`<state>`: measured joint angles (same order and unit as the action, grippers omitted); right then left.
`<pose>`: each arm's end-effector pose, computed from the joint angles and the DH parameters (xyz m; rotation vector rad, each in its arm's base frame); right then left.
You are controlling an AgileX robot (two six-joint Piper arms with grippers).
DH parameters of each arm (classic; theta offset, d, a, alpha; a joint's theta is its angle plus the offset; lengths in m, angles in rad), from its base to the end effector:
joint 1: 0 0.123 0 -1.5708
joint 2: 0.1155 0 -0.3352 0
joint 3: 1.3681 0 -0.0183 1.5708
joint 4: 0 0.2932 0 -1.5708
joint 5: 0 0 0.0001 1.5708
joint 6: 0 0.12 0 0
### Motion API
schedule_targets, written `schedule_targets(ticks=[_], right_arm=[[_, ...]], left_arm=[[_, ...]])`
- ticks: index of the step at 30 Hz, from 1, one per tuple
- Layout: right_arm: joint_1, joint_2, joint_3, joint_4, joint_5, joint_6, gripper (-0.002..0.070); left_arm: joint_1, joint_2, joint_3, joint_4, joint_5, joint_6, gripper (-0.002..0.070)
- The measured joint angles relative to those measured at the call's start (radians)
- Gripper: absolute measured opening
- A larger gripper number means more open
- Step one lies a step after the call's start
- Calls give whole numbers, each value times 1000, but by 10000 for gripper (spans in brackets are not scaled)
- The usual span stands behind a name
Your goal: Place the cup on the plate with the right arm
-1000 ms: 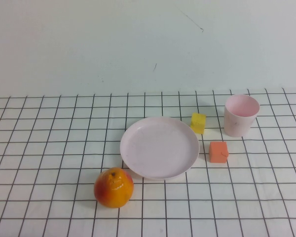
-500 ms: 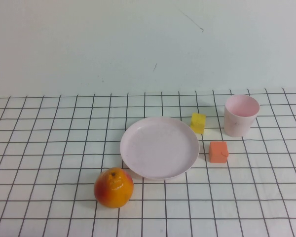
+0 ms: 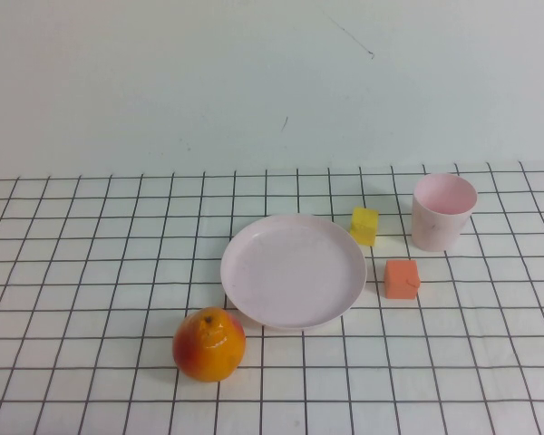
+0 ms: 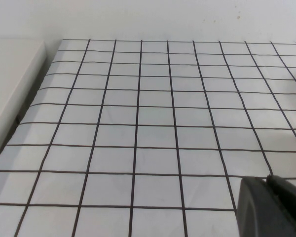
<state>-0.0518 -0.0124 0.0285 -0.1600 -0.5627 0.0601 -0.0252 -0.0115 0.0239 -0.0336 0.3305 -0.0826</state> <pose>0.0550 0.0073 0.2667 -0.0899 0.9414 -0.0776 0.0736 -0.0032 0.1675 -0.0738 1.8262 -0.1084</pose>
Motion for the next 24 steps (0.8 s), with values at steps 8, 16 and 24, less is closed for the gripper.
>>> schedule_targets(ticks=[8,16,24], right_arm=[[0,11,-202,4,185,-75,-2],[0,276,-596,10,550,-105,-2],[0,646,-784,42,643,-115,-2]], left_arm=[[0,0,0,0,0,0,-3],[0,0,0,0,0,0,-3],[0,0,0,0,0,0,-3]])
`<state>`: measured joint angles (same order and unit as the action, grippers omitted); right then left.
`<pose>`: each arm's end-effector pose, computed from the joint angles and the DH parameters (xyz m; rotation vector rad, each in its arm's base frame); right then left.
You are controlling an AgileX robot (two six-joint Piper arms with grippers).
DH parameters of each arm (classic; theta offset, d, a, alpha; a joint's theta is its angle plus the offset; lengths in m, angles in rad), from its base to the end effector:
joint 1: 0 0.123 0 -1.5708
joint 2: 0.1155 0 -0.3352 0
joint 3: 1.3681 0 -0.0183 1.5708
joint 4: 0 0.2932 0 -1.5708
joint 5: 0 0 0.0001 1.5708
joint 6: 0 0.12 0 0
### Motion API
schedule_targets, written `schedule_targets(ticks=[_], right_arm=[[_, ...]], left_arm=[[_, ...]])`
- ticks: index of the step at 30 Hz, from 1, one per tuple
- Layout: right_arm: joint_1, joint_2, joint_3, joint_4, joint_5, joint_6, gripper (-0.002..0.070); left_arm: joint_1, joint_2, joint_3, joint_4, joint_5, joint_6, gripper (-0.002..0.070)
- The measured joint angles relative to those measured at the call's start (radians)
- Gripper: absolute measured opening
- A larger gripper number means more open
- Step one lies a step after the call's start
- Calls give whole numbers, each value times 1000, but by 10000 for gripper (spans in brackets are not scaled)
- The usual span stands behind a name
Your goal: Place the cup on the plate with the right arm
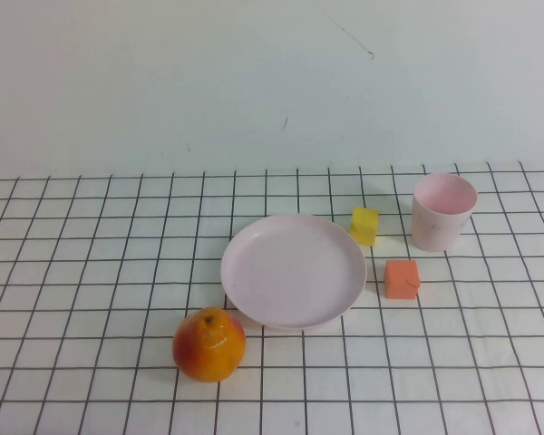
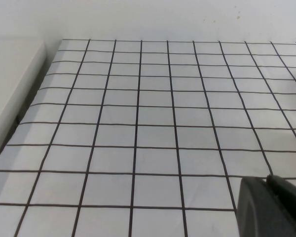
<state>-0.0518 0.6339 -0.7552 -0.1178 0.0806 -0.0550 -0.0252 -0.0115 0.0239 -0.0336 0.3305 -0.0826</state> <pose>0.1564 -0.0093 0.4452 -0.0793 1.4429 -0.1907 0.0736 -0.0032 0.1675 -0.0738 1.8262 -0.1084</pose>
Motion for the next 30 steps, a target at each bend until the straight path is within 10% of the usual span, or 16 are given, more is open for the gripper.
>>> schedule_targets(ticks=[10,21,30], right_arm=[[6,436,-156,2,143,-66,16],[60,948,-603,184,603,-207,363],[105,1254,-857,369,729,-352,424]], left_arm=[[0,0,0,0,0,0,-3],[0,0,0,0,0,0,-3],[0,0,0,0,0,0,-3]])
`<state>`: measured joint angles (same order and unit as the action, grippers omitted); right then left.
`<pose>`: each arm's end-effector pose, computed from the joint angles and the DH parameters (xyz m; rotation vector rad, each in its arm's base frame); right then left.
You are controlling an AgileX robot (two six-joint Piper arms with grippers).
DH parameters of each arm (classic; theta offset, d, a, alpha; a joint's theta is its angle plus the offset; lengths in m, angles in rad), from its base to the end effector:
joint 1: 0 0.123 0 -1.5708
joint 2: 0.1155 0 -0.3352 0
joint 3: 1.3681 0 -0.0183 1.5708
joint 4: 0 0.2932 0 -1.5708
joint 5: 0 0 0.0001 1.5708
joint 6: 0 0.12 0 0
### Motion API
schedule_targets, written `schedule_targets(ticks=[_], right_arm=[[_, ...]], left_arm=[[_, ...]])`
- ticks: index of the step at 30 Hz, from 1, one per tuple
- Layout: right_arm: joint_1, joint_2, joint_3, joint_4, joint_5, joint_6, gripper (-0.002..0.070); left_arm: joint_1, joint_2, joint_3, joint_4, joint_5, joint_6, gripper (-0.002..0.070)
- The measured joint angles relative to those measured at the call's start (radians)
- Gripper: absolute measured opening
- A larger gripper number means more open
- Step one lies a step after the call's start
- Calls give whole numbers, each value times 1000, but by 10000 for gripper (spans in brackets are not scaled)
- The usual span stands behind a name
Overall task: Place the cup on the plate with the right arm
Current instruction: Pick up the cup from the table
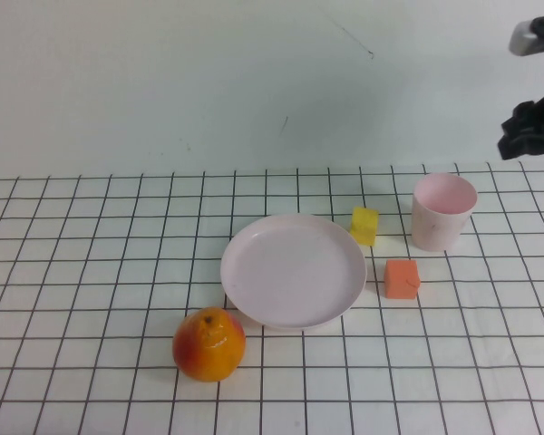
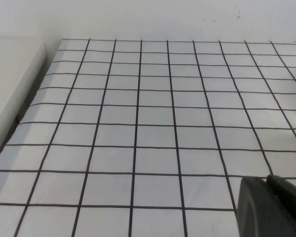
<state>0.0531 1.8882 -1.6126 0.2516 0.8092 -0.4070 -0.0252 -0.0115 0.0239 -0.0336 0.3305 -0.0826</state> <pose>0.4957 0.0480 0.2922 -0.4286 2.4996 0.1608 0.0736 -0.0032 0.1675 -0.0738 1.8262 -0.1084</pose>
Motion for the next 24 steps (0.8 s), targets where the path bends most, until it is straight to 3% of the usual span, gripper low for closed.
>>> schedule_targets(ticks=[10,13,18,20,24], right_arm=[[86,267,-178,8,44,-20,408],[96,325,-207,4,68,-24,337],[96,361,-212,-37,104,-26,85],[96,361,-222,-40,128,-26,43],[97,359,-304,-36,210,-50,33]], left_arm=[[0,0,0,0,0,0,-3],[0,0,0,0,0,0,-3],[0,0,0,0,0,0,-3],[0,0,0,0,0,0,-3],[0,0,0,0,0,0,-3]])
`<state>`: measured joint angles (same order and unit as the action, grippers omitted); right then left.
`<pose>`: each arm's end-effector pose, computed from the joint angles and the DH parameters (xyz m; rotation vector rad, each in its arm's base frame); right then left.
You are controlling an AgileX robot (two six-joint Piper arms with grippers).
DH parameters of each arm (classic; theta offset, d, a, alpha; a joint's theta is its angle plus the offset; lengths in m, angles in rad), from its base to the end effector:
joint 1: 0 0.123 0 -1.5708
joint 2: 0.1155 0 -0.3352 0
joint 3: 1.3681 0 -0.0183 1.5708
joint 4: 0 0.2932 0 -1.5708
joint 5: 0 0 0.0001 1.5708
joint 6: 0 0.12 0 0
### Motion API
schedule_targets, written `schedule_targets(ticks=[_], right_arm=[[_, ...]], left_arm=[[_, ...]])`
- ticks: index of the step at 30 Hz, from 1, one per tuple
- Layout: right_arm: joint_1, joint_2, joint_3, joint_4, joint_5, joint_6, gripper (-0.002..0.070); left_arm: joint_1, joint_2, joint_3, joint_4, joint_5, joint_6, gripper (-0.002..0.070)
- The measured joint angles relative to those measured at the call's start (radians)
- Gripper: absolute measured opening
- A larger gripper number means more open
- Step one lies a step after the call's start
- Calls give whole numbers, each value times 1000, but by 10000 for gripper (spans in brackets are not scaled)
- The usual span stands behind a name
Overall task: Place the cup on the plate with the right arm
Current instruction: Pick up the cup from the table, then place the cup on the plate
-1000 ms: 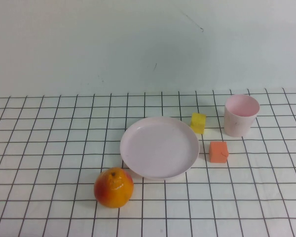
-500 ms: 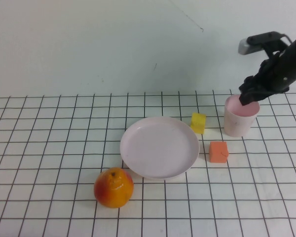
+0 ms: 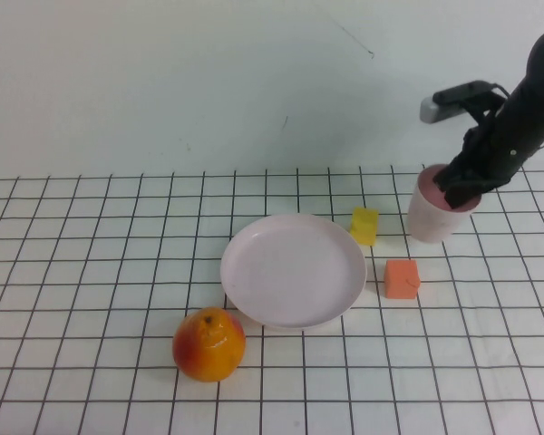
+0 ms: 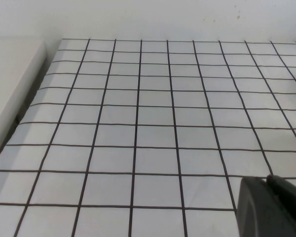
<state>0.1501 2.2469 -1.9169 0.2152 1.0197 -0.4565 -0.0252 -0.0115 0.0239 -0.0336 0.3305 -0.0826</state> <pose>0.5548 0.1060 0.1937 -0.7227 2.7052 0.2124 0.0736 -0.0032 0.1675 -0.0738 1.8262 -0.1084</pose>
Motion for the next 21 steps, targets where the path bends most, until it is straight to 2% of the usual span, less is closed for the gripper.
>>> schedule_targets(ticks=[6,8,16,21], right_arm=[[26,-94,-70,225,28,-88,33],[66,-108,-75,239,20,-102,33],[313,-34,-76,99,1,-107,32],[380,12,-74,-7,-3,-97,44]], left_arm=[[0,0,0,0,0,0,-3],[0,0,0,0,0,0,-3],[0,0,0,0,0,0,-3],[0,0,0,0,0,0,-3]])
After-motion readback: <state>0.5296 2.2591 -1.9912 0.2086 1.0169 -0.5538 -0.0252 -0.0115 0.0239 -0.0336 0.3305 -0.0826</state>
